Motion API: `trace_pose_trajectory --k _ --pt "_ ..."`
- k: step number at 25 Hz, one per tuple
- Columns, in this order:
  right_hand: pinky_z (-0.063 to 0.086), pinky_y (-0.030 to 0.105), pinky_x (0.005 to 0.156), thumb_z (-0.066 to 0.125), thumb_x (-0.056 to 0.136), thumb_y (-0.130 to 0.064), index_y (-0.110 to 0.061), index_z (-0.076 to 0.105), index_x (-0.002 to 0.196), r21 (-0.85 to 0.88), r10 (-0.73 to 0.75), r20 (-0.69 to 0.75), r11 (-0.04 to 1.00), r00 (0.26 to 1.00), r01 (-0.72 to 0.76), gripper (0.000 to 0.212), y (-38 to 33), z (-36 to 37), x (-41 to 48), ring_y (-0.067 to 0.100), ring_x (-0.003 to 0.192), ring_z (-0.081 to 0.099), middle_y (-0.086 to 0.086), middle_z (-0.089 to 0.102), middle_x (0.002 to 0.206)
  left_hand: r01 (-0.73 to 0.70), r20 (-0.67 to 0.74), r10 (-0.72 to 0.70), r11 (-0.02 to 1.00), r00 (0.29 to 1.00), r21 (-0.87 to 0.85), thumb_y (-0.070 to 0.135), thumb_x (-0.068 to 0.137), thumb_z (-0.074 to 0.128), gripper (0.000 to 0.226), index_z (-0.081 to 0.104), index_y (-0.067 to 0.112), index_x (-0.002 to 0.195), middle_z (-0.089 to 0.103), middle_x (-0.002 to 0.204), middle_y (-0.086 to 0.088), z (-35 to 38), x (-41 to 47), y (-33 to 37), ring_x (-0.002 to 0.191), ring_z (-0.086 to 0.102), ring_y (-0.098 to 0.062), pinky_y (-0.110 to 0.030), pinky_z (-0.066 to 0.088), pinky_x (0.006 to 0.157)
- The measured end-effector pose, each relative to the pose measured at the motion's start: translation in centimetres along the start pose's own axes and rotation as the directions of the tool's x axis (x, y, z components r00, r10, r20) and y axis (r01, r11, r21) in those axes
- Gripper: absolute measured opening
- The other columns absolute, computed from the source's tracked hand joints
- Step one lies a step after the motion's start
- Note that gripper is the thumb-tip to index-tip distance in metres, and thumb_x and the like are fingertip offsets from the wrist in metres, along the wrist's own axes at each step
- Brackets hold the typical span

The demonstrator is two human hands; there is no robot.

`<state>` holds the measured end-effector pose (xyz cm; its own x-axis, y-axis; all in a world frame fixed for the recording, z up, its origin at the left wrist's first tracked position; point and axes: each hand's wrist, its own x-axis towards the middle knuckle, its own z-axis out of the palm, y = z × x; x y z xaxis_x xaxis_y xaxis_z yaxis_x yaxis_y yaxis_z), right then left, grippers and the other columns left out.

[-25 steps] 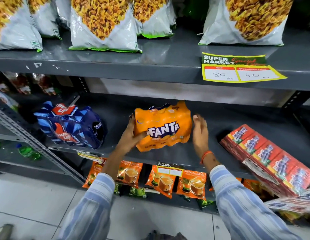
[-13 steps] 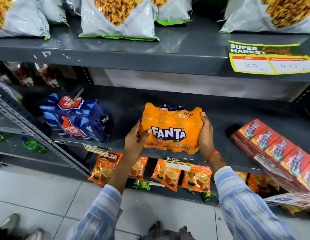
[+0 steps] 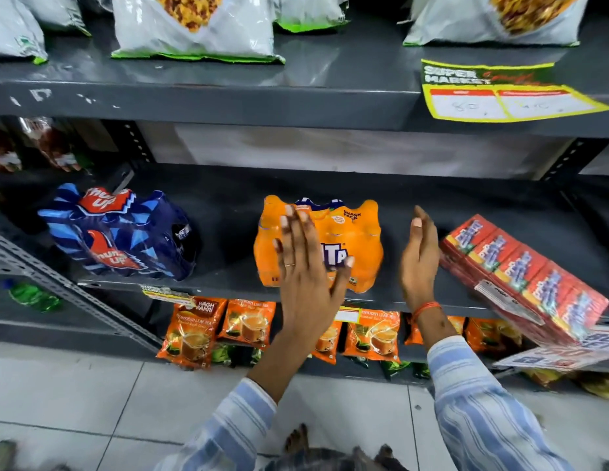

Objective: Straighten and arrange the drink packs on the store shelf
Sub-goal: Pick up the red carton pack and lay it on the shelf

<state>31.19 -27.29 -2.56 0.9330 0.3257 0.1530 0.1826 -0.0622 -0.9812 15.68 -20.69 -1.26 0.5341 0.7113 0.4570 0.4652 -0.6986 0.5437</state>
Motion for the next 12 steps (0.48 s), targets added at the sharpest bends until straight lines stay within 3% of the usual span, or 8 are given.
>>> trace_pose_trajectory --k 4,7,10,12 --pt "0.033 0.032 0.111 0.04 0.097 -0.035 -0.011 0.037 0.14 -0.244 -0.152 0.063 0.956 0.986 0.163 0.05 1.3 -5.6 3.0 0.022 0.132 0.044 0.014 0.047 0.143 -0.187 0.123 0.19 0.982 0.974 -0.034 0.05 0.093 0.038 0.077 -0.005 0.016 0.148 -0.007 0.157 -0.003 3.8 -1.8 6.5 0.146 -0.015 -0.016 -0.04 -0.001 0.121" --pt "0.033 0.033 0.105 0.037 0.09 -0.04 -0.004 0.043 0.135 -0.459 -0.205 0.114 0.857 0.972 0.234 0.058 2.7 -12.0 5.3 0.034 0.125 0.047 0.021 0.052 0.134 -0.234 0.203 0.249 0.968 0.947 -0.094 0.051 0.093 0.033 0.073 0.003 0.012 0.148 0.001 0.159 -0.007 8.3 -2.7 10.9 0.146 -0.013 -0.016 -0.041 -0.002 0.12" --pt "0.032 0.039 0.096 0.036 0.081 -0.038 0.0 0.05 0.125 -0.629 -0.23 0.187 0.718 0.955 0.296 0.059 4.6 -19.1 7.2 0.044 0.111 0.051 0.027 0.057 0.122 -0.021 0.316 0.068 0.988 0.946 -0.15 0.065 0.087 0.022 0.086 0.011 0.004 0.147 0.011 0.159 -0.013 13.7 -3.8 14.7 0.148 0.002 -0.025 -0.041 0.001 0.119" --pt "0.035 0.043 0.092 0.034 0.078 -0.038 0.0 0.056 0.117 -0.705 -0.21 0.226 0.639 0.951 0.308 0.059 5.8 -22.6 8.1 0.046 0.104 0.054 0.028 0.06 0.115 0.252 0.472 -0.133 0.947 0.872 -0.199 0.065 0.084 0.032 0.091 0.017 -0.001 0.144 0.018 0.156 -0.022 16.7 -4.9 16.4 0.146 0.013 -0.033 -0.042 0.008 0.119"
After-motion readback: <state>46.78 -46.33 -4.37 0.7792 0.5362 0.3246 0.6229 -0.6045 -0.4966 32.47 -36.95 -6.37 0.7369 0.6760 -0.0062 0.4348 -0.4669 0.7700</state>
